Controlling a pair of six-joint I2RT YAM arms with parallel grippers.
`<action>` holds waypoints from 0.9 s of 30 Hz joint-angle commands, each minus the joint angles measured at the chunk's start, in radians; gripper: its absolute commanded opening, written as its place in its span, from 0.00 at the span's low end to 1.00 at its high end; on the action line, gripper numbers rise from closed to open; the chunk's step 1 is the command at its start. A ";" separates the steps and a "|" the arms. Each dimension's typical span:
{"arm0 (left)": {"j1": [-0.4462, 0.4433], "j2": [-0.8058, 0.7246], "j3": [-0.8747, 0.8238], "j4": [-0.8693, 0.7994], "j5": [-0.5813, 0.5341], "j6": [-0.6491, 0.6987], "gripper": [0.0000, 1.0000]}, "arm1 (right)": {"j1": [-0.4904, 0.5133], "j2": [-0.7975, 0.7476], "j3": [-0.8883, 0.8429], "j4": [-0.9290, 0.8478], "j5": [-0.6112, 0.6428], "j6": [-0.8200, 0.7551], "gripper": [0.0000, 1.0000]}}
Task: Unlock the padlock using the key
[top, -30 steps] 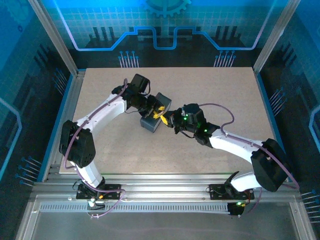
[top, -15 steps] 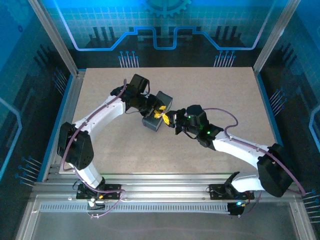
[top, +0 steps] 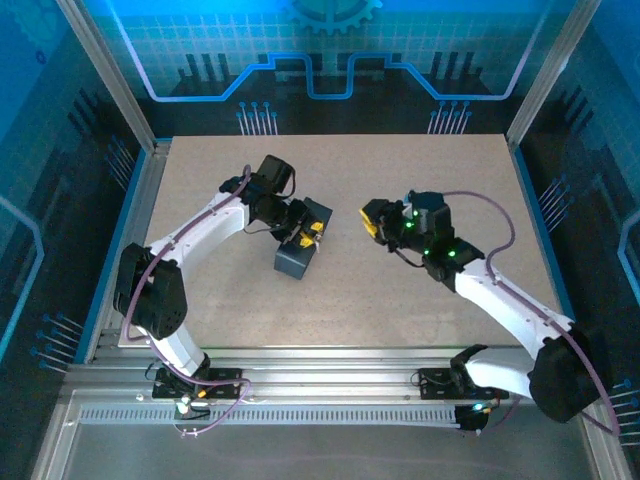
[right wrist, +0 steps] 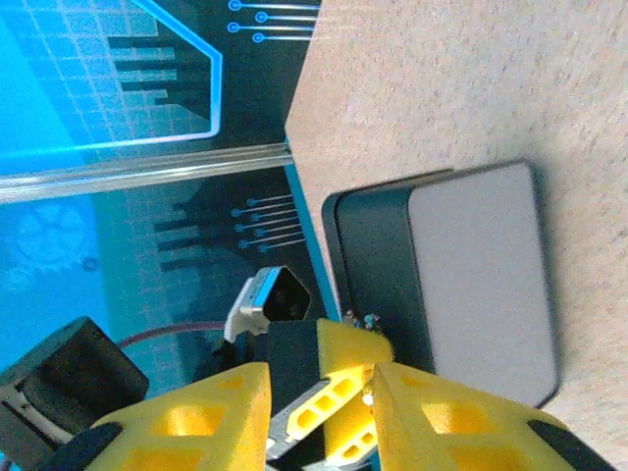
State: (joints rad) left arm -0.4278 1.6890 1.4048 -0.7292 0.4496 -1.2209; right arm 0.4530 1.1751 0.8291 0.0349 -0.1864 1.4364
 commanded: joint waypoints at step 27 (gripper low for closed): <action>0.009 0.026 0.143 -0.248 0.053 0.108 0.00 | 0.345 0.100 -0.030 0.152 0.265 -2.362 0.33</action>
State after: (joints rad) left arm -0.4232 1.7088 1.5051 -0.9443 0.4656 -1.1244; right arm 0.7715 1.2633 0.8032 0.0814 0.0391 -0.8459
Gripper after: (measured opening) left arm 0.306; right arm 0.329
